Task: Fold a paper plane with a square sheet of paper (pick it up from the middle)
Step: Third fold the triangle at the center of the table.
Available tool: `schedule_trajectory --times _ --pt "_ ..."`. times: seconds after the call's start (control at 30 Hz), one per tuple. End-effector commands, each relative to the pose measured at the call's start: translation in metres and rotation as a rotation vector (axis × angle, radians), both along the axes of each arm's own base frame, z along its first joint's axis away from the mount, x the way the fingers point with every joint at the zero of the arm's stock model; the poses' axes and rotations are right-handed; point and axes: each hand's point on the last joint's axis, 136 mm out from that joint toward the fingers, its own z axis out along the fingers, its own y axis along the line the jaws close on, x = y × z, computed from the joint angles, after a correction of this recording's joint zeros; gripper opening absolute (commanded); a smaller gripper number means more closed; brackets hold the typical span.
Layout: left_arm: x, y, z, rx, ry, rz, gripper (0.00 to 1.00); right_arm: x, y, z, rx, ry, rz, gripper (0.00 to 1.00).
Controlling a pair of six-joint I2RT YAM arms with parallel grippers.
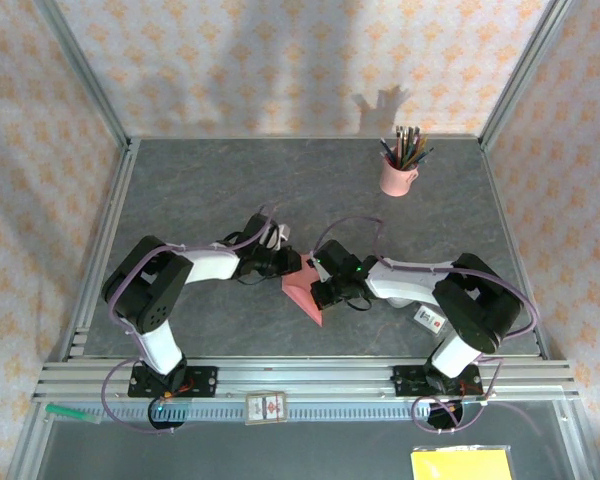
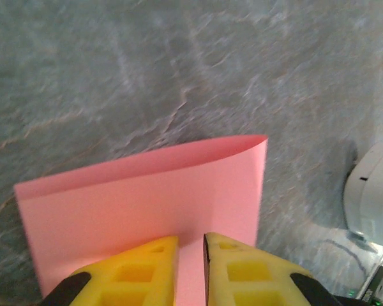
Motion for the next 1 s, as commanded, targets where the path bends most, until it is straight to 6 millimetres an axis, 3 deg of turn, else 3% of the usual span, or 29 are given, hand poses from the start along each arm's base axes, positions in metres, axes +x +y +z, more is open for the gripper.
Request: schedule_trajectory --times 0.0,0.13,0.3,0.4,0.6,0.73,0.97 --pt "0.01 0.002 0.027 -0.013 -0.051 0.011 0.22 -0.011 -0.02 -0.021 -0.076 0.05 -0.033 0.0" --pt "0.001 0.005 0.044 -0.063 -0.062 0.049 0.21 -0.011 -0.02 -0.021 -0.07 0.049 -0.035 0.0" --pt "-0.026 -0.002 0.054 -0.176 -0.041 0.066 0.07 -0.011 -0.02 -0.021 -0.072 0.047 -0.035 0.0" --pt "-0.04 -0.009 0.048 -0.194 -0.009 0.056 0.0 -0.012 -0.021 -0.022 -0.072 0.049 -0.035 0.0" --pt "-0.055 -0.021 0.035 -0.207 0.03 0.038 0.0 -0.011 -0.022 -0.022 -0.072 0.044 -0.035 0.0" --pt "-0.054 -0.028 0.028 -0.212 0.042 0.03 0.0 -0.012 -0.021 -0.022 -0.069 0.044 -0.033 0.0" --pt "-0.061 -0.02 0.006 -0.131 0.071 0.019 0.0 -0.012 -0.022 -0.022 -0.074 0.044 -0.034 0.0"
